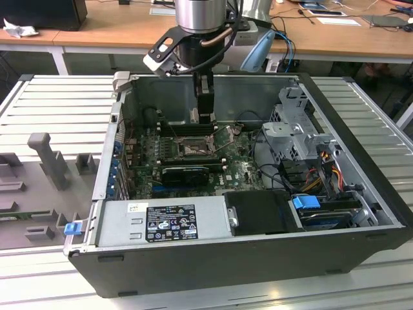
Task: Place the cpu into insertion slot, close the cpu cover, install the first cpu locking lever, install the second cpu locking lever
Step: 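Place the cpu into insertion slot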
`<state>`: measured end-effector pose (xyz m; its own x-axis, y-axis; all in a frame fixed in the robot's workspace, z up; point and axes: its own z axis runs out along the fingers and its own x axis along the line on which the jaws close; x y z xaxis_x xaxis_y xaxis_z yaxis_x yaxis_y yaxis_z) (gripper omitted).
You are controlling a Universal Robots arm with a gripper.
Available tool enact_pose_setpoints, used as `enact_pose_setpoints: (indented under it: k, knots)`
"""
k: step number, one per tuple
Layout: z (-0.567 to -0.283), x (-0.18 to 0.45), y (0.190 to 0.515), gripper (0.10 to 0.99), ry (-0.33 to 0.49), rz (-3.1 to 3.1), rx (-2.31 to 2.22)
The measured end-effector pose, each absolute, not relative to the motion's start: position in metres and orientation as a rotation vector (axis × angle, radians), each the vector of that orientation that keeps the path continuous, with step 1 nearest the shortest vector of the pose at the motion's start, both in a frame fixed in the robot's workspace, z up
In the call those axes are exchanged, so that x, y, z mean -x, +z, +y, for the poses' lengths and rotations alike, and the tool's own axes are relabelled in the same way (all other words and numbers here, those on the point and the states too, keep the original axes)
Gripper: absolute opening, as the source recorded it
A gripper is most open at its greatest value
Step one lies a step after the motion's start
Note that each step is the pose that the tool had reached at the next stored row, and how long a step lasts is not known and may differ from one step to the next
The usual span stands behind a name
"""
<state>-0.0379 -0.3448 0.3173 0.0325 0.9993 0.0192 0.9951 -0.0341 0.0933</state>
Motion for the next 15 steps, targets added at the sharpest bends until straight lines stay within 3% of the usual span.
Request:
enact_pose_setpoints:
  k: [15]
  knots:
    - [-0.341, 0.041, 0.280, 0.525, 0.132, 2.157, -2.198]
